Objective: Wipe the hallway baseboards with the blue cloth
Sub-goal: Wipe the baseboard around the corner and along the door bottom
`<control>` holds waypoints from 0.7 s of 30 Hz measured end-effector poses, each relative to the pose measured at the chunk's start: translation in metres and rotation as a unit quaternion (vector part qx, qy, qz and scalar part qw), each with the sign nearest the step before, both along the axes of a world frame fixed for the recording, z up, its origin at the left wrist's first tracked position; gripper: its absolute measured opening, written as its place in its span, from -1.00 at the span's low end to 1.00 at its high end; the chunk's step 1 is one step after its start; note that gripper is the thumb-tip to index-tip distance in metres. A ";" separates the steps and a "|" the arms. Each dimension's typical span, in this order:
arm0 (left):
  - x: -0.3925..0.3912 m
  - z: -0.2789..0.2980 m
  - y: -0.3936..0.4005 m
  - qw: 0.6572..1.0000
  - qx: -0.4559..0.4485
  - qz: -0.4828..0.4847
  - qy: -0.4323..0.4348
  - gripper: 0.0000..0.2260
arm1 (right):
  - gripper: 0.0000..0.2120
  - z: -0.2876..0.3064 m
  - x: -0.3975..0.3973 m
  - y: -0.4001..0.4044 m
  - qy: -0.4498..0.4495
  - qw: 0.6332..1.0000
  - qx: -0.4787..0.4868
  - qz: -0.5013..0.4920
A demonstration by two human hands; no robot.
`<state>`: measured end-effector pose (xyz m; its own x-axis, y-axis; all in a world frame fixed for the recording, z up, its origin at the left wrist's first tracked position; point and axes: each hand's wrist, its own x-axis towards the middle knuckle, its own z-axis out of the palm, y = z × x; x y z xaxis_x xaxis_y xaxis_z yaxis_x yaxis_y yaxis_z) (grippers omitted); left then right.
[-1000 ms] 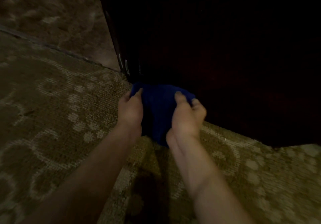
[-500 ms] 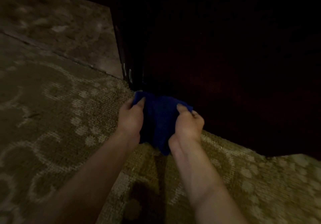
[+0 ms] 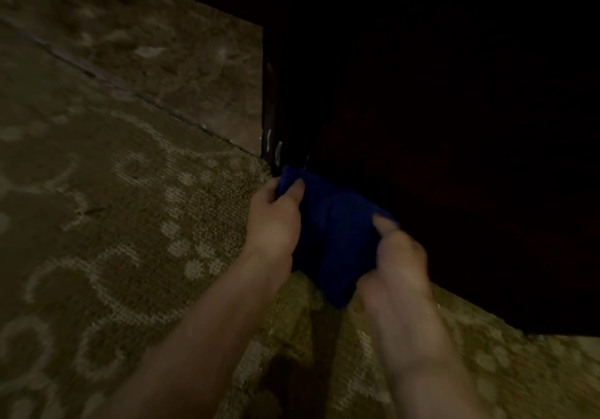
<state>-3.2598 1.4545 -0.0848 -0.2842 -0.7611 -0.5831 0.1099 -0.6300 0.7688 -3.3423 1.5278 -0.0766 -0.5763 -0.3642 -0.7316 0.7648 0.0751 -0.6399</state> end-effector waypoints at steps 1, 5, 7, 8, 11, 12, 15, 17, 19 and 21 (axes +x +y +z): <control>-0.001 0.002 -0.002 1.000 -0.017 0.001 0.014 -0.87 | -0.81 0.004 -0.003 0.002 0.008 1.000 -0.023 -0.004; -0.003 -0.002 -0.006 0.997 -0.068 0.010 -0.032 -0.86 | -0.77 -0.007 0.002 -0.004 0.002 1.000 -0.005 0.008; -0.001 -0.012 -0.007 0.999 -0.011 0.006 -0.046 -0.80 | -0.67 -0.016 0.010 -0.012 -0.023 0.998 0.061 0.006; 0.001 -0.016 -0.006 0.999 0.023 0.010 -0.046 -0.74 | -0.63 -0.018 0.012 -0.012 -0.025 0.996 0.082 0.014; 0.005 -0.013 -0.005 0.999 -0.010 0.012 -0.047 -0.87 | -0.62 -0.011 0.010 -0.015 -0.013 0.994 0.109 0.007; 0.005 -0.005 -0.004 0.998 -0.043 0.020 -0.046 -0.89 | -0.62 0.003 0.012 -0.013 -0.008 0.994 0.108 0.004; 0.004 0.031 -0.007 0.993 -0.112 0.030 0.040 -0.88 | -0.78 0.059 0.010 -0.004 0.023 0.999 0.040 0.018; 0.000 0.049 -0.009 0.987 -0.135 0.026 0.088 -0.89 | -0.80 0.086 0.003 -0.002 0.068 0.997 -0.009 0.019; -0.004 0.053 -0.009 0.983 -0.163 0.032 0.074 -0.87 | -0.78 0.074 -0.002 -0.004 0.067 0.997 -0.022 0.043; -0.001 0.034 -0.005 0.985 -0.169 0.035 0.028 -0.86 | -0.76 0.037 0.006 -0.006 0.037 0.998 0.011 0.046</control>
<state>-3.2611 1.4494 -0.0512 -0.2483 -0.9279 -0.2781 0.1927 -0.3286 0.9246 -3.3366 1.5217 -0.0395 -0.5933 -0.4025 -0.6971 0.7052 0.1578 -0.6912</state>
